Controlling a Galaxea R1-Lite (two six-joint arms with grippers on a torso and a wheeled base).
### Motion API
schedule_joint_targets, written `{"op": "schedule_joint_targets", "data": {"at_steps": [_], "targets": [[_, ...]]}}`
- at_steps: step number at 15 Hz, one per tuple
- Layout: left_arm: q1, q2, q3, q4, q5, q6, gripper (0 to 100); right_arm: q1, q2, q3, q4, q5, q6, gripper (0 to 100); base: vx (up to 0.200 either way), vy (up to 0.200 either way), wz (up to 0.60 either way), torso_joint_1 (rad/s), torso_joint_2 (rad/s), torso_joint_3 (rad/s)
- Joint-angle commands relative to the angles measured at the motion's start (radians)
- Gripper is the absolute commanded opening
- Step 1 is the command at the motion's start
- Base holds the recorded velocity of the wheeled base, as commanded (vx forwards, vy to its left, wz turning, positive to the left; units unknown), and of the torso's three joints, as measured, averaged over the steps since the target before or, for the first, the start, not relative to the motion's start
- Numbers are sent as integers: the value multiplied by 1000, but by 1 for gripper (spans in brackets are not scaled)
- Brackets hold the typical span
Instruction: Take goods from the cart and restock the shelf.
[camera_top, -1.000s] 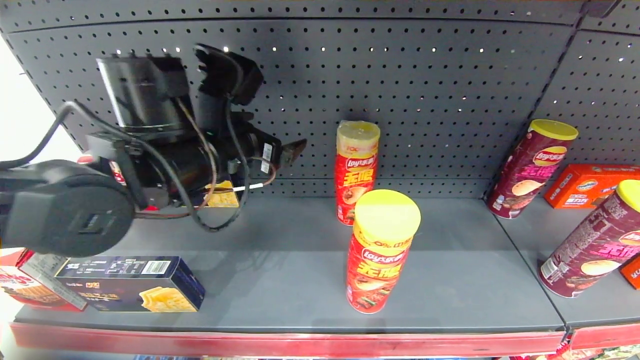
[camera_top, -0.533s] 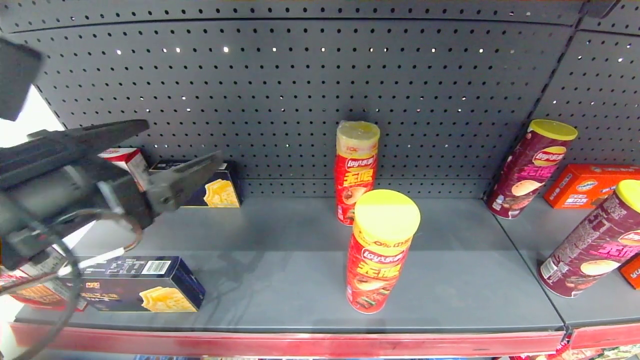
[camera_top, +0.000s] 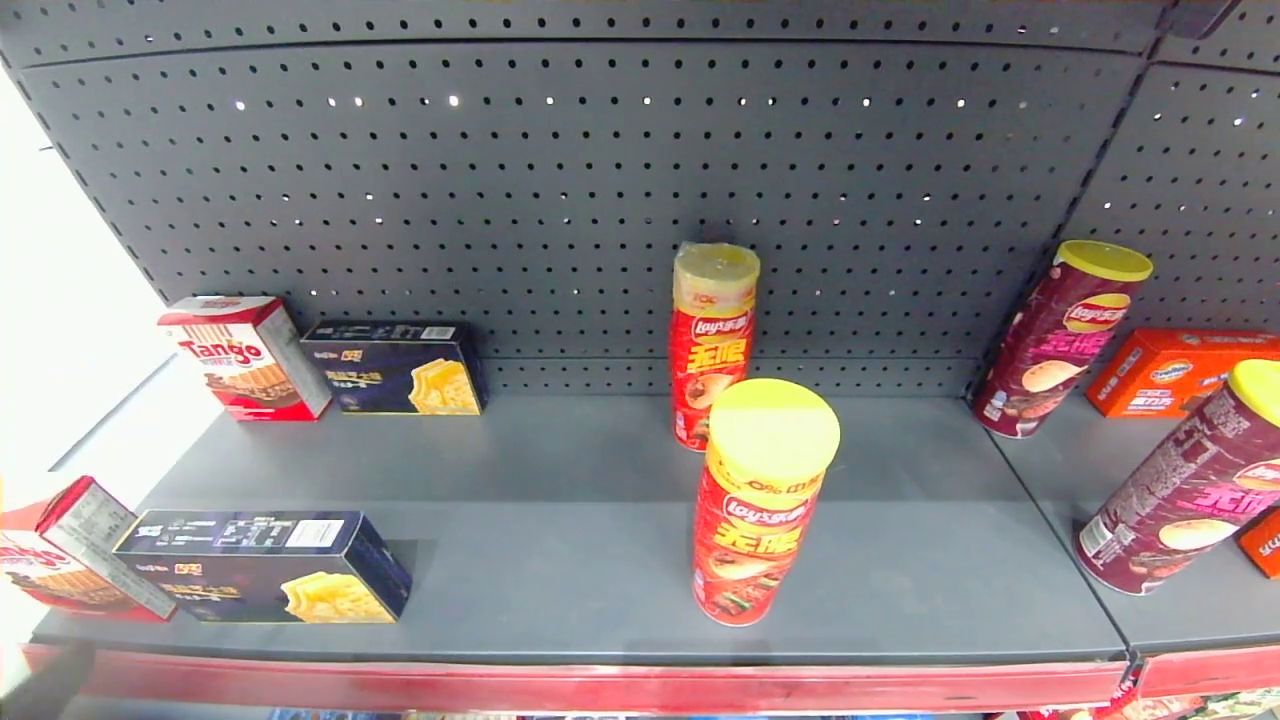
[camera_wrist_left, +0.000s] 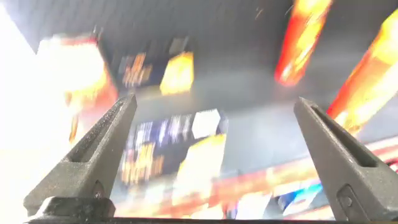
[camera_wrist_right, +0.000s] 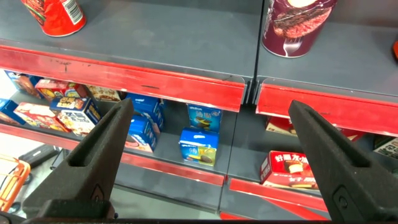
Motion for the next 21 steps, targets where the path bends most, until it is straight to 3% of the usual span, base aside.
{"op": "schedule_joint_targets", "data": {"at_steps": [1,3,4,7,8,11,13,15,16,21], "targets": [[201,-247,236,-49,-86,-17,100,1,2,0,0,0,0,100,0,0,0,0,0,0],[184,-365,286,-15,-83,-23,100,1,2,0,0,0,-2,100,0,0,0,0,0,0],[156,-408,286,80,-80,-31,100,1,2,0,0,0,-2,100,0,0,0,0,0,0],[161,-411,286,181,-82,-28,100,1,2,0,0,0,-2,100,0,0,0,0,0,0],[191,-457,286,189,-80,-38,100,1,2,0,0,0,0,100,0,0,0,0,0,0],[190,-457,286,184,-77,-101,100,1,2,0,0,0,0,100,0,0,0,0,0,0],[190,-457,286,184,-71,-77,100,1,2,0,0,0,0,100,0,0,0,0,0,0],[190,-457,281,201,32,-60,100,1,2,0,0,0,0,100,0,0,0,0,0,0],[193,-457,282,251,110,-35,100,1,2,0,0,0,-2,100,0,0,0,0,0,0],[191,-457,282,248,61,-29,100,1,3,0,1,3,-5,100,0,0,0,0,0,0]]}}
